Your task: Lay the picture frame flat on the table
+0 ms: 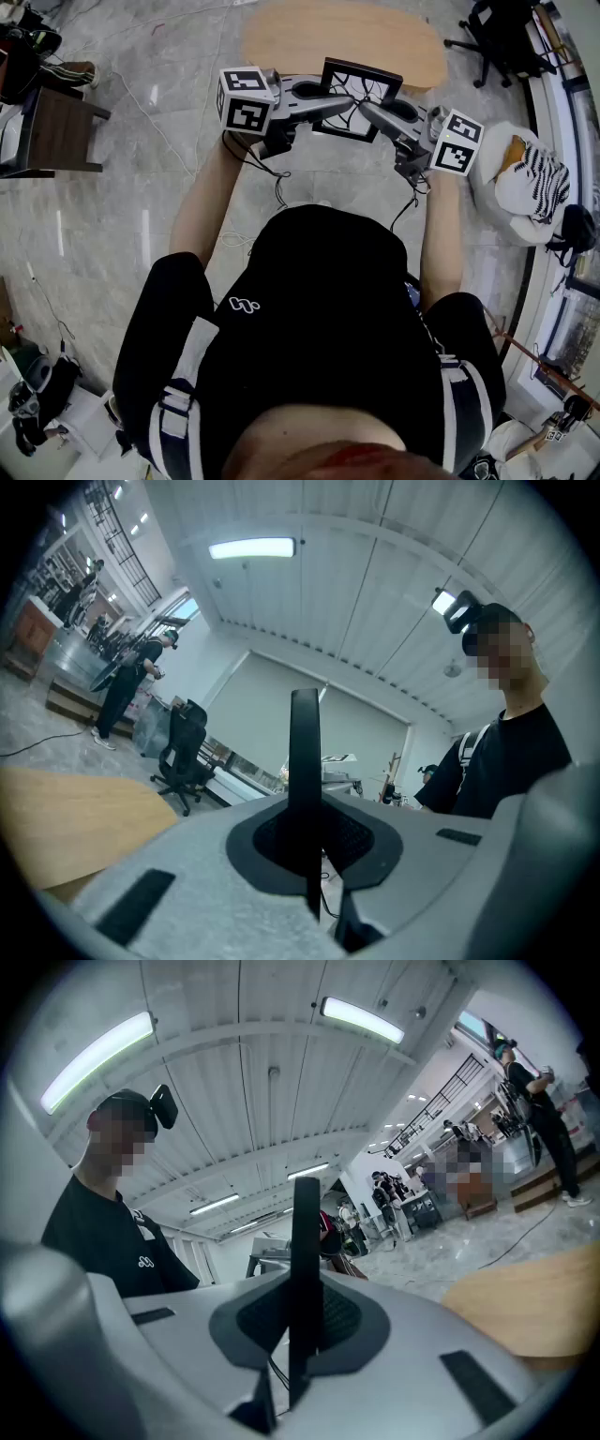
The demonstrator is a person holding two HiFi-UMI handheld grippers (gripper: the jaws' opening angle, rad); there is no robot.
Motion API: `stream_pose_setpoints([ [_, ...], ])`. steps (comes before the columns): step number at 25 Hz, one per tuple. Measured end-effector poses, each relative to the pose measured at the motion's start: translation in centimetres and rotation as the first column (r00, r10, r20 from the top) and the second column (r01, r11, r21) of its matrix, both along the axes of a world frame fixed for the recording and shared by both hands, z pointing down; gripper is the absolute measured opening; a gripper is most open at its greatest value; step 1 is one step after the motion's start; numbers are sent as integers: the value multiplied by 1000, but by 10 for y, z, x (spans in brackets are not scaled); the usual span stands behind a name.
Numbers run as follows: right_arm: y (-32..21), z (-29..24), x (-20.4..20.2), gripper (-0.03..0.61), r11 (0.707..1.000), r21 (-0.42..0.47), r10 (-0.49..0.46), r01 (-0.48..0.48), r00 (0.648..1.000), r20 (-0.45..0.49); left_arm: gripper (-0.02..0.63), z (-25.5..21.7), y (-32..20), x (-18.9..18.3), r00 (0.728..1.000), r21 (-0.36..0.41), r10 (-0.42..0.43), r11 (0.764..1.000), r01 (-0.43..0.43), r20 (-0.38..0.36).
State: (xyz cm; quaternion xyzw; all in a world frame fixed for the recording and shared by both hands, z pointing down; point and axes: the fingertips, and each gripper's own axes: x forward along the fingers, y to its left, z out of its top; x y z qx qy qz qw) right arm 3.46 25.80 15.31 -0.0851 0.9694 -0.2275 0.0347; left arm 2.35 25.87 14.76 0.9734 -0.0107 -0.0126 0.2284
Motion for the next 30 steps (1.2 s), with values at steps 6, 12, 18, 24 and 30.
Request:
stream_pose_setpoints([
  [6, -3, 1, 1, 35, 1000, 9, -6, 6, 1000, -1, 18, 1, -3, 1, 1000, 3, -10, 1000, 10, 0],
  [12, -7, 4, 14, 35, 1000, -13, -25, 26, 999, 38, 18, 5, -7, 13, 1000, 0, -22, 1000, 22, 10],
  [18, -10, 18, 16, 35, 999, -28, -17, 18, 999, 44, 18, 19, -10, 15, 999, -13, -30, 999, 30, 22],
  [24, -16, 32, 29, 35, 998, -49, -27, 30, 998, 57, 18, 32, -15, 28, 998, -35, -52, 998, 54, 40],
  [30, -24, 35, 69, 36, 997, -57, -51, 57, 994, 101, 18, 35, -23, 69, 993, -46, -80, 995, 85, 90],
])
